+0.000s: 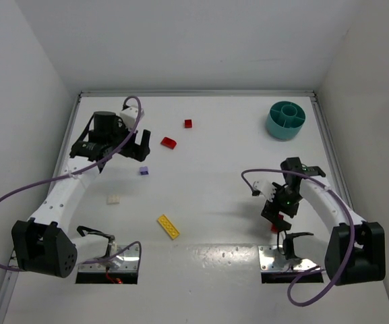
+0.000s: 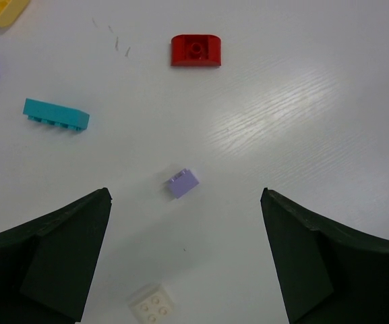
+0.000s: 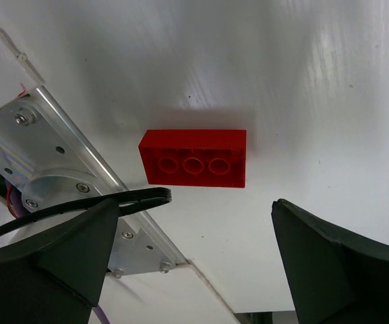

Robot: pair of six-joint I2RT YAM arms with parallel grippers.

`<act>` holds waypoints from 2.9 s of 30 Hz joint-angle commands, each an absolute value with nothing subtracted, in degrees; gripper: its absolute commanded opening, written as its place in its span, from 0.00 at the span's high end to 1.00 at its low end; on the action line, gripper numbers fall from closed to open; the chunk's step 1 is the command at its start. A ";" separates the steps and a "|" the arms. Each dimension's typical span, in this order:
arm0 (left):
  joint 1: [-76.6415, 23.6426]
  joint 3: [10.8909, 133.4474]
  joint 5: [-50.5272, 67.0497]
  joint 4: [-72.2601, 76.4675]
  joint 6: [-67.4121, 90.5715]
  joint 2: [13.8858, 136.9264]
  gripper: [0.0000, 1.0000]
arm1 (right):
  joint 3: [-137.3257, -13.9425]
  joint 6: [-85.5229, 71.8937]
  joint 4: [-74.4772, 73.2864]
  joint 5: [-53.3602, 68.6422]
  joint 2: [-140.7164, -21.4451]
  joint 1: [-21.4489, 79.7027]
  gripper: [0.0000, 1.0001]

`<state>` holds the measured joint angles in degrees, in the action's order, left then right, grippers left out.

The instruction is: Sort the legos into containers by color

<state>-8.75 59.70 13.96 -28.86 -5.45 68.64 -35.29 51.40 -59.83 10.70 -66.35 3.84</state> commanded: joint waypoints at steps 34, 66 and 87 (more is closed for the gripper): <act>-9.76 57.39 10.72 -25.14 -3.87 68.99 0.00 | -31.65 46.41 -46.33 6.50 -73.56 4.75 0.45; -9.23 59.06 5.36 -24.08 -4.48 71.20 0.00 | -60.83 5.35 -41.84 23.29 -96.53 5.80 0.53; -8.70 57.92 13.62 -25.14 -10.02 69.26 0.00 | -55.72 75.32 -47.39 39.12 -91.49 8.25 0.07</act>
<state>-8.99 57.43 11.84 -26.06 -9.06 70.91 -53.82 63.13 -46.96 36.49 -88.42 6.81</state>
